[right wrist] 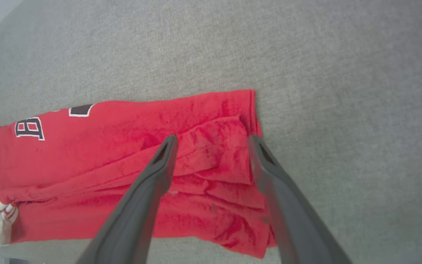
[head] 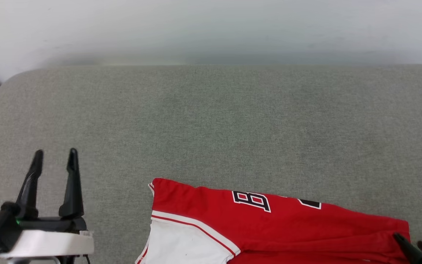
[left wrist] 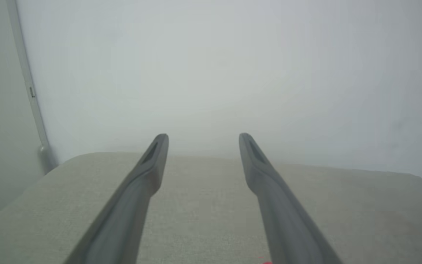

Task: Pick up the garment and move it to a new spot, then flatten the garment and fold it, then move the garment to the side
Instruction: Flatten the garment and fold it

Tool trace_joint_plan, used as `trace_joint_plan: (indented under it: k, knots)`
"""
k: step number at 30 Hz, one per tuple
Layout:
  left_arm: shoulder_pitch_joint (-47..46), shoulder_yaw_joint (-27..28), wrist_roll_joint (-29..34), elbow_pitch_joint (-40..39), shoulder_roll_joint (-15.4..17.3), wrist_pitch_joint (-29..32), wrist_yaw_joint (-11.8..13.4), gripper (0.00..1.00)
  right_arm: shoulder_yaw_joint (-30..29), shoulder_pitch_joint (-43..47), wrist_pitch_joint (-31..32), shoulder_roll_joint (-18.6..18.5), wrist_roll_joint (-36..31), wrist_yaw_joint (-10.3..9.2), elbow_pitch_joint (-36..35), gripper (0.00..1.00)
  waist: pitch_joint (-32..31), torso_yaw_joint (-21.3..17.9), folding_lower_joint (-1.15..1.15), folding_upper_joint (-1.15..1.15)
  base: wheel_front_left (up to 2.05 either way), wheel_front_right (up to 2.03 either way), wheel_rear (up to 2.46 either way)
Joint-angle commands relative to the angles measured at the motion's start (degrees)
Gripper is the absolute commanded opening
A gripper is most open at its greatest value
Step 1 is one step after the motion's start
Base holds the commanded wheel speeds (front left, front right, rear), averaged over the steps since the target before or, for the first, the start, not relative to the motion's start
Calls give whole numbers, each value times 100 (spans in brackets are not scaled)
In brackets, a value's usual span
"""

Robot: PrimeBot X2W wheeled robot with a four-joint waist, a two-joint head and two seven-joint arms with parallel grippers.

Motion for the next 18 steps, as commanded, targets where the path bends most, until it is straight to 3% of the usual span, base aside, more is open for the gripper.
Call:
trace_joint_plan:
  k: [1, 6, 11, 18]
  knots:
    - [128, 63, 121, -25, -150, -18, -23, 100, -87, -6, 27, 45, -59, -2, 13, 100, 23, 12, 0, 0, 0, 0, 0]
    - [421, 424, 891, 23, -706, -17, -564, 100, -490, -127, 229, 321, -285, -2, 175, 100, 151, 85, 0, 0, 0, 0, 0]
    - [329, 684, 1147, 276, -1106, -18, -1076, 100, -727, -250, 205, 405, -552, -1, 455, 100, 286, 172, 0, 0, 0, 0, 0]
    - [134, 810, 1328, 482, -1403, -19, -1372, 100, -586, -409, 456, 512, -157, -1, 1021, 100, 448, 244, 0, 0, 0, 0, 0]
